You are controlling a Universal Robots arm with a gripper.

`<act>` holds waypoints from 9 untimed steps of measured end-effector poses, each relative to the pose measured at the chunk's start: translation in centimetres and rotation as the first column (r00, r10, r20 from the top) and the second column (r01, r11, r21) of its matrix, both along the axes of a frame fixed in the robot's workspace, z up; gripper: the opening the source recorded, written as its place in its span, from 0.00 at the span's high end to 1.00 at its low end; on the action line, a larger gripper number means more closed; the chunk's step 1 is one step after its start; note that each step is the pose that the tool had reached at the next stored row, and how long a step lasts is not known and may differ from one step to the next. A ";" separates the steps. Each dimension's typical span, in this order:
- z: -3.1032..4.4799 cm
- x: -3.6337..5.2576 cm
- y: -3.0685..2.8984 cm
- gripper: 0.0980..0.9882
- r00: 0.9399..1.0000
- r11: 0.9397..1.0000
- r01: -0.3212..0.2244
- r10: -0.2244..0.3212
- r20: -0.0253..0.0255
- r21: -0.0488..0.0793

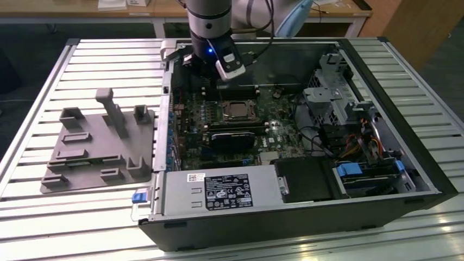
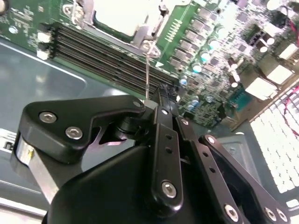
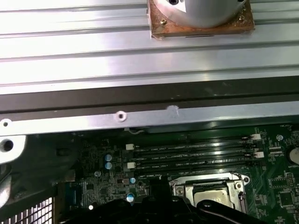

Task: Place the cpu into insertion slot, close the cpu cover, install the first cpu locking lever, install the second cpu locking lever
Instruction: 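Install the first cpu locking lever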

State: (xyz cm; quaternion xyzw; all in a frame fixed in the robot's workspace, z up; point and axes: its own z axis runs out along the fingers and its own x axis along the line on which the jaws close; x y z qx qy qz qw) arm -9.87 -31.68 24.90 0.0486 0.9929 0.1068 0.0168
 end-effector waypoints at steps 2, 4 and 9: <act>0.00 0.48 0.00 1.00 1.000 1.000 0.000 0.000 0.000 0.000; 0.00 1.11 0.00 1.00 1.000 1.000 0.000 0.000 0.000 0.000; -0.01 3.18 0.00 1.00 1.000 1.000 0.000 0.000 0.000 0.000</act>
